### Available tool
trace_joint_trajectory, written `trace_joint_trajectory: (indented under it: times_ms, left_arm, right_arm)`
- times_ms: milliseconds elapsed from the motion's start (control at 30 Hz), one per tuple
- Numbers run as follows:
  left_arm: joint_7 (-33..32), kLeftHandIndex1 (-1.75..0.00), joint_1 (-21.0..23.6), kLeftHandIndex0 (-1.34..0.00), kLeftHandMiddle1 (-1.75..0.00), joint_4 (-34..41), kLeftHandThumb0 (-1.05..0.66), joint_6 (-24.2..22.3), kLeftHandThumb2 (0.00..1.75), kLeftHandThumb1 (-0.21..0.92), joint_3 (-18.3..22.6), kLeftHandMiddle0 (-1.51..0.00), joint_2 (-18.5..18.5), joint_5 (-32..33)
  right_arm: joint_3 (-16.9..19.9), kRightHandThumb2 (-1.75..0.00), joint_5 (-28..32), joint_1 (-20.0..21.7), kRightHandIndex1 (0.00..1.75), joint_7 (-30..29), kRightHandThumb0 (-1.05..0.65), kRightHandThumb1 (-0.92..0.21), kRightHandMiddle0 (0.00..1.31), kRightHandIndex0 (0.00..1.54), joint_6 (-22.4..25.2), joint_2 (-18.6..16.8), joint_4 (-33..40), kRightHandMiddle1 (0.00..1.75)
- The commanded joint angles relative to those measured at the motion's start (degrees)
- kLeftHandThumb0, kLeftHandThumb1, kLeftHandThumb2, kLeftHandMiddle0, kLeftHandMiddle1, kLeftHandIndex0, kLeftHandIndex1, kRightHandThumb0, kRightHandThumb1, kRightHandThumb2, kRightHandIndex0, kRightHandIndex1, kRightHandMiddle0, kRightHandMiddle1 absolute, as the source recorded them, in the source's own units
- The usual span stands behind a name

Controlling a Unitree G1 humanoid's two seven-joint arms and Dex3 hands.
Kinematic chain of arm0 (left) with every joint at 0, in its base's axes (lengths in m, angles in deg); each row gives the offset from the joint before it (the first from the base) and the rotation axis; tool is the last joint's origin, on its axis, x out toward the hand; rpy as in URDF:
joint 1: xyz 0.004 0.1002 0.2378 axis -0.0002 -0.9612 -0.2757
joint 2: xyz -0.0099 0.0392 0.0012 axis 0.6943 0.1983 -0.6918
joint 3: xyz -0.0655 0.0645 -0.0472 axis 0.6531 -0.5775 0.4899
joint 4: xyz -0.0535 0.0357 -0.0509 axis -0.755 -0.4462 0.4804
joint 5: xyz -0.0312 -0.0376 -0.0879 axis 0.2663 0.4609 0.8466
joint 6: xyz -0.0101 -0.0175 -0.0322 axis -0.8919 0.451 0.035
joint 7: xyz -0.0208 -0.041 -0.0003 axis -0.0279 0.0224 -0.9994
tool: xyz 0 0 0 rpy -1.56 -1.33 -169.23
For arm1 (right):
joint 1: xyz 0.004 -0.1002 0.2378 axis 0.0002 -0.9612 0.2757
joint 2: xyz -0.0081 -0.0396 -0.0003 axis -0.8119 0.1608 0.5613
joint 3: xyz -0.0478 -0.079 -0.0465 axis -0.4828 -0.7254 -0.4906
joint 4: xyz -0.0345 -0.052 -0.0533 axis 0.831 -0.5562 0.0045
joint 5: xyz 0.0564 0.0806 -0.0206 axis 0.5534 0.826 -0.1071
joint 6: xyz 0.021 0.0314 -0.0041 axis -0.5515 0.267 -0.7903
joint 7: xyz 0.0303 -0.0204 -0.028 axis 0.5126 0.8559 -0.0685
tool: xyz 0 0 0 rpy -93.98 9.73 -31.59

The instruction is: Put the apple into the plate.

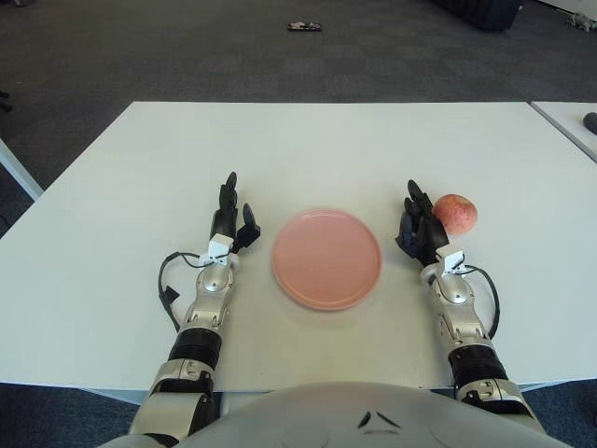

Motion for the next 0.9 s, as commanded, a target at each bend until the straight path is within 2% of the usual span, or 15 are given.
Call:
trace_joint_trajectory:
  times_ms: [0, 233, 333, 567, 700, 867]
  left_arm:
    - [-0.22, -0.32, 0.15, 0.0, -0.01, -0.61, -0.82, -0.93, 1.04, 0.92, -0.04, -0.15, 0.1, -0.34]
    - [0.0, -0.31, 0.29, 0.0, 0.0, -0.78, -0.82, -0.92, 1.04, 0.92, -0.09, -0.15, 0.16, -0.25]
    - [0.1, -0.3, 0.52, 0.0, 0.0, -0.98, -0.82, -1.05, 1.04, 0.92, -0.07, -0.14, 0.11, -0.07]
    - [-0.6, -0.29, 1.29, 0.0, 0.0, -2.02, -0.81, -1.01, 1.05, 0.92, -0.31, -0.14, -0.1, -0.68]
    - [-0.64, -0.31, 1.73, 0.0, -0.01, -2.88, -0.81, -0.48, 1.04, 0.92, -0.42, -0.15, -0.24, -0.71]
    - [-1.01, -0.32, 2.18, 0.0, -0.01, -3.78, -0.81, -0.07, 1.04, 0.92, -0.52, -0.15, -0.57, -0.85]
  right_arm:
    - [-0.21, -0.9, -0.15, -1.41, 0.01, 0.23, -0.79, -0.92, 0.0, 0.09, 1.98, 0.01, -2.48, 0.0]
    - [0.21, -0.88, 1.17, -2.63, 0.01, 1.29, -0.76, -0.92, 0.02, 0.1, 1.37, 0.39, 2.28, 0.01]
    - [1.24, -0.87, 2.9, -4.28, 0.01, 2.74, -0.75, -0.92, 0.02, 0.1, 4.72, 2.15, 14.25, 0.02]
    - [2.56, -0.84, 2.53, -2.86, 0.01, 2.44, -0.76, -0.92, 0.03, 0.11, 1.94, 2.8, 23.67, 0.04]
    - [3.47, -0.84, -0.38, -0.87, 0.01, 1.04, -0.81, -0.92, 0.02, 0.1, -1.14, 4.15, 25.52, 0.05]
    - [3.89, -0.83, -7.41, 2.1, 0.01, -2.24, -0.88, -0.92, 0.0, 0.12, -3.43, 6.39, 26.42, 0.15]
